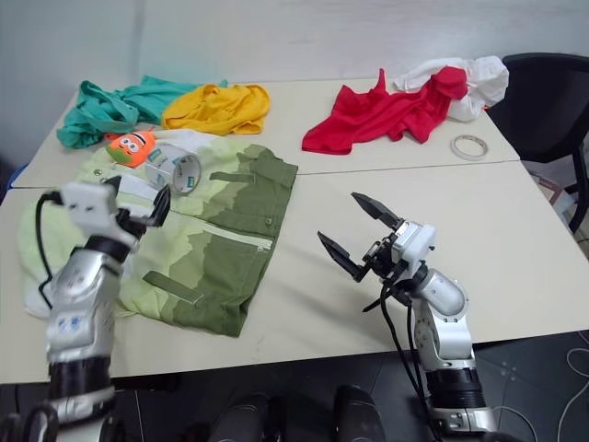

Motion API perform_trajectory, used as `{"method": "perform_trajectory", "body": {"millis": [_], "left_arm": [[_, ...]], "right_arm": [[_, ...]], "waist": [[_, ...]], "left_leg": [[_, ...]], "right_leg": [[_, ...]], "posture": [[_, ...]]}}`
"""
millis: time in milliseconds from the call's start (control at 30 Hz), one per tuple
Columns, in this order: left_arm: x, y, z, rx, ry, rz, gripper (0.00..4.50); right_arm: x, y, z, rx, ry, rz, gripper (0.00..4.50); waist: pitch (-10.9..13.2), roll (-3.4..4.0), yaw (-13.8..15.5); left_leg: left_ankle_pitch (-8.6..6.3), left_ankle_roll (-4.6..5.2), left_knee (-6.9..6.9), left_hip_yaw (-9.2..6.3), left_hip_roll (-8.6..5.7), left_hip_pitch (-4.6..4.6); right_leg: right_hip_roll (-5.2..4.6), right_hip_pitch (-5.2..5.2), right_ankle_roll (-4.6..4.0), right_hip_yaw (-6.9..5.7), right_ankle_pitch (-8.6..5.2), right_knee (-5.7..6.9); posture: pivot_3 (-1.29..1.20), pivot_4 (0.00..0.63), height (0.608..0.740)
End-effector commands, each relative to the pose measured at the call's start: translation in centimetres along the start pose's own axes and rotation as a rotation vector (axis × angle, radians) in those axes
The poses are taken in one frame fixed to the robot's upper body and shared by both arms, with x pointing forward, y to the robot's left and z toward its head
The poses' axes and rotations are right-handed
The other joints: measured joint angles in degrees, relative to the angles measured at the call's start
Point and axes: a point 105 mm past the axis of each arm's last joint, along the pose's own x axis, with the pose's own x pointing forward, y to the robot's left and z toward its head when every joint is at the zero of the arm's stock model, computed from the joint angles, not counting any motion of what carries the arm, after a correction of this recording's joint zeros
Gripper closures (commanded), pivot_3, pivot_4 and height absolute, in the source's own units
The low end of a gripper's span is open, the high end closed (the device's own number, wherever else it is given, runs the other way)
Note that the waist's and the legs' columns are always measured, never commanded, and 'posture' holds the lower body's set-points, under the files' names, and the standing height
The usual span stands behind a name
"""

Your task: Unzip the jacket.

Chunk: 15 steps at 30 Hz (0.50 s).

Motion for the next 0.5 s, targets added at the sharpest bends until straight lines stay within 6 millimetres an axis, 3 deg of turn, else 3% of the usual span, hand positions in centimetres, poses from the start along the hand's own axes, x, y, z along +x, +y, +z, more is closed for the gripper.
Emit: {"method": "perform_trajectory", "body": {"millis": [33,167,333,500], "left_arm": [[3.2,0.3,0.6,0.115,0.005,0.062,0.00],[6.2,0.2,0.7,0.169,0.041,0.128,0.00],[6.9,1.3,0.0,0.142,0.125,0.242,0.00],[6.7,1.7,-0.8,0.199,0.175,0.242,1.42]], "right_arm": [[0.3,0.1,1.2,-0.019,-0.042,-0.005,0.01],[-0.1,0.1,1.5,-0.026,-0.039,-0.021,0.01],[-0.9,-0.1,1.9,-0.037,-0.022,-0.058,0.01],[-1.5,0.0,2.0,-0.038,-0.010,-0.089,0.00]], "waist": [[0.00,0.00,0.00],[-0.01,-0.05,-0.19],[0.03,-0.13,-0.17],[0.03,-0.13,-0.16]], "left_leg": [[0.02,0.02,0.00,0.00,0.00,-0.04],[-0.02,0.10,-0.03,0.06,-0.06,-0.08],[-0.02,0.09,-0.11,0.05,-0.03,-0.09],[0.03,0.13,0.11,0.05,-0.04,-0.08]], "right_leg": [[0.00,-0.02,0.01,-0.01,0.00,-0.05],[-0.04,-0.02,0.07,0.00,0.04,-0.18],[0.01,-0.07,0.08,-0.06,0.04,-0.19],[-0.05,0.01,0.14,-0.01,0.07,-0.10]], "posture": [[0.00,0.150,0.740],[0.00,0.150,0.740],[0.00,0.150,0.740],[0.00,0.150,0.740]]}}
